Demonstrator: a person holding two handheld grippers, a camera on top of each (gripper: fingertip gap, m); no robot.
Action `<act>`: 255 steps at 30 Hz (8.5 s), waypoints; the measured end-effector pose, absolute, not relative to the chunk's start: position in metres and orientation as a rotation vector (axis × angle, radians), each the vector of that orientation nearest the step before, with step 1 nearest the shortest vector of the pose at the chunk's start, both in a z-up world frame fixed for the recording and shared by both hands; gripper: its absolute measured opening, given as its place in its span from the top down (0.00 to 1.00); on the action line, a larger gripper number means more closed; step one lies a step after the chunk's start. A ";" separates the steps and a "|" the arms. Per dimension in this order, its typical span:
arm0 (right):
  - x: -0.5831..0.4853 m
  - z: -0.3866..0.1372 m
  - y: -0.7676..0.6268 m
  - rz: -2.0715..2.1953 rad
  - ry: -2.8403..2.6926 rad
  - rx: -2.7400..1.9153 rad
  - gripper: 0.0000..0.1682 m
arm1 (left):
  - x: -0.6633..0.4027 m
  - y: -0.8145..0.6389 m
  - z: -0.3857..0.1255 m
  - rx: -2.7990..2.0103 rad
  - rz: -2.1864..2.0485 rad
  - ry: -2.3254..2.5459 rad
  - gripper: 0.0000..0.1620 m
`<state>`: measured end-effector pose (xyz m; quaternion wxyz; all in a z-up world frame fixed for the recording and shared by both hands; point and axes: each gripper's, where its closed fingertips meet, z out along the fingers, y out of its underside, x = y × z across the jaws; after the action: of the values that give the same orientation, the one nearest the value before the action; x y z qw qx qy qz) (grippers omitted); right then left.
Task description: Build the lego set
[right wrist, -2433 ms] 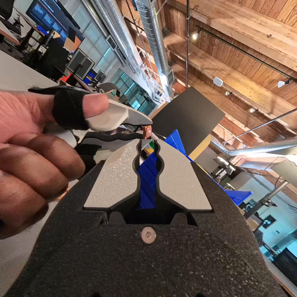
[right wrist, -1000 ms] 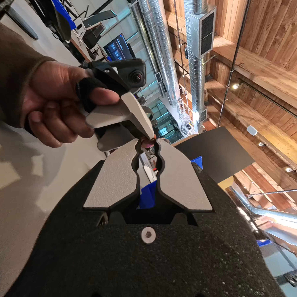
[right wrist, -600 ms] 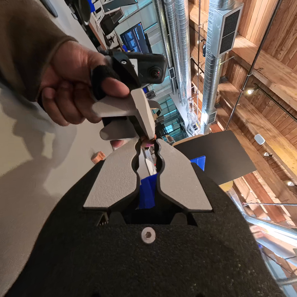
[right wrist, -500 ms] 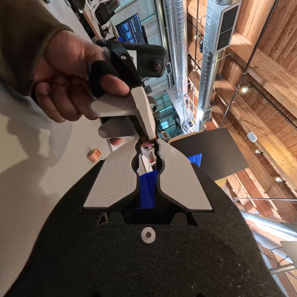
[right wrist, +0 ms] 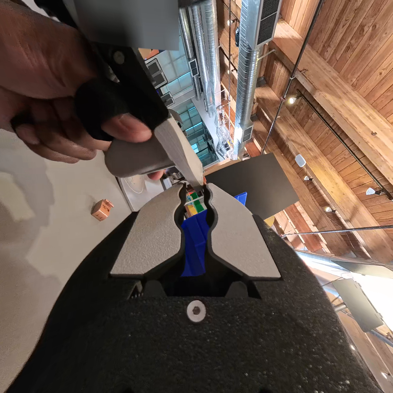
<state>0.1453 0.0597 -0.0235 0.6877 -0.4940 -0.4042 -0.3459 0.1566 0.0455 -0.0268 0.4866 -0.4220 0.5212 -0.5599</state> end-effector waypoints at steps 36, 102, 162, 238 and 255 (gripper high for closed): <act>0.156 -0.046 0.062 -1.024 -1.063 -1.019 0.89 | 0.164 0.034 -0.054 -1.014 -1.189 1.486 0.90; 0.159 -0.034 0.060 -0.940 -0.945 -1.065 0.91 | 0.165 0.034 -0.042 -0.928 -1.074 1.382 0.90; 0.163 -0.043 0.060 -1.084 -0.997 -1.006 0.89 | 0.166 0.037 -0.050 -0.966 -1.015 1.421 0.90; 0.204 -0.039 0.069 -0.871 -0.755 -1.296 0.91 | 0.154 0.058 -0.029 -0.959 -1.069 1.253 1.00; 0.170 -0.046 0.078 -1.003 -0.804 -1.258 0.91 | 0.169 0.050 -0.046 -1.015 -0.984 1.332 0.88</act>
<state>0.1705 0.0776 -0.0463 0.6222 -0.5475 -0.3500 -0.4365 0.1688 0.0504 -0.0464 0.5642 -0.4312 0.5663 -0.4184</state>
